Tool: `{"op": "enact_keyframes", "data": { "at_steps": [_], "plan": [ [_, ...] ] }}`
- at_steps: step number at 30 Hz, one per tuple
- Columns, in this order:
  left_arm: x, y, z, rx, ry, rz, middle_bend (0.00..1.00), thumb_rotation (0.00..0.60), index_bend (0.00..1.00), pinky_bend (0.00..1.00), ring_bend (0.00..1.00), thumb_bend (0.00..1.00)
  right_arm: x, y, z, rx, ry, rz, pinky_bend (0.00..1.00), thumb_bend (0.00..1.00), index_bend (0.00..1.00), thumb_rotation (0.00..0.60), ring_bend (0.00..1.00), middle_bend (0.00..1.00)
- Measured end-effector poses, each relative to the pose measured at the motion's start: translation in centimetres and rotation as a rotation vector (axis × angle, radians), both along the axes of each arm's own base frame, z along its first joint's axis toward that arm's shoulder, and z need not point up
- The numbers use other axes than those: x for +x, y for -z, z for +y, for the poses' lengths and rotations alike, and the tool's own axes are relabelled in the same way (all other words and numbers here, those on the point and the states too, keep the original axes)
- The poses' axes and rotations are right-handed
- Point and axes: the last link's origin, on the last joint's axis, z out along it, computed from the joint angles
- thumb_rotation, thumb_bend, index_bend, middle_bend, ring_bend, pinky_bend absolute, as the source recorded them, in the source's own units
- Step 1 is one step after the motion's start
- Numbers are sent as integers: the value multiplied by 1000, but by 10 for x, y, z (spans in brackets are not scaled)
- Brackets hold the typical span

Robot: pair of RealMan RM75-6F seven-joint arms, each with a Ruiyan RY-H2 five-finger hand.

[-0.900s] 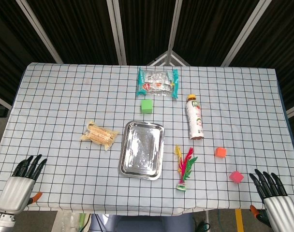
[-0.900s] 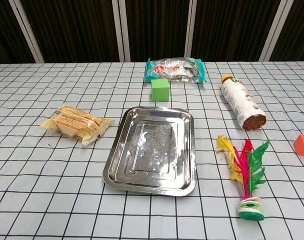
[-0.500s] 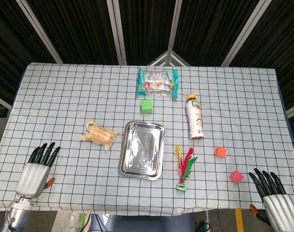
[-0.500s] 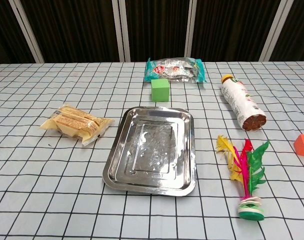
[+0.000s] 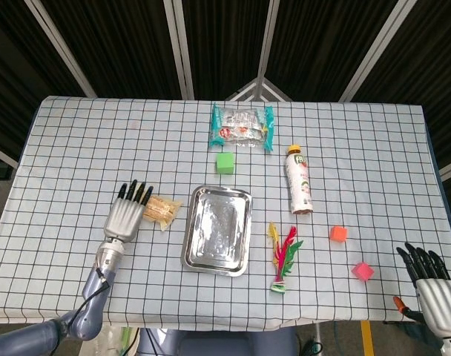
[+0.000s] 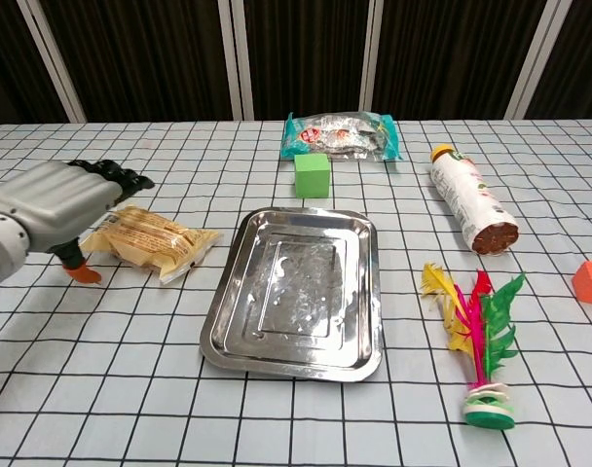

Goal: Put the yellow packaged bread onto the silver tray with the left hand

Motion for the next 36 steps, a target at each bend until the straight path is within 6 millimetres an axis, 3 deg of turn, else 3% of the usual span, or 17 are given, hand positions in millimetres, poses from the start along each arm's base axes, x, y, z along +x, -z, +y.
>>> {"op": "enact_keyframes", "data": {
  "at_steps": [7, 12, 17, 24, 32, 35, 36],
  "plan": [
    [7, 16, 13, -1, 6, -17, 441, 600, 229, 390, 390, 286, -3, -3, -2, -8, 17, 4, 0, 306, 0, 600, 0, 0],
    [11, 13, 16, 22, 21, -74, 507, 600, 285, 442, 447, 293, -4, -3, -4, -6, 25, 8, 0, 306, 0, 600, 0, 0],
    [20, 6, 12, 31, 45, -123, 503, 600, 280, 457, 459, 284, -3, -2, -4, -2, 25, 6, 0, 306, 0, 600, 0, 0],
    [66, -3, -4, -2, 131, -238, 485, 600, 263, 457, 458, 266, -4, -5, -4, -3, 29, -15, 0, 306, 0, 600, 0, 0],
    [121, 28, -2, -56, 214, -239, 485, 600, 292, 446, 455, 290, -7, -13, -6, -12, 33, -55, 0, 306, 0, 600, 0, 0],
    [132, 45, 4, -67, 216, -207, 372, 600, 183, 390, 332, 246, -10, -18, -7, -20, 41, -77, 0, 306, 0, 600, 0, 0],
    [135, 53, 7, -71, 209, -188, 230, 600, 86, 335, 192, 218, -11, -20, -7, -23, 44, -82, 0, 306, 0, 600, 0, 0]
  ]
}}
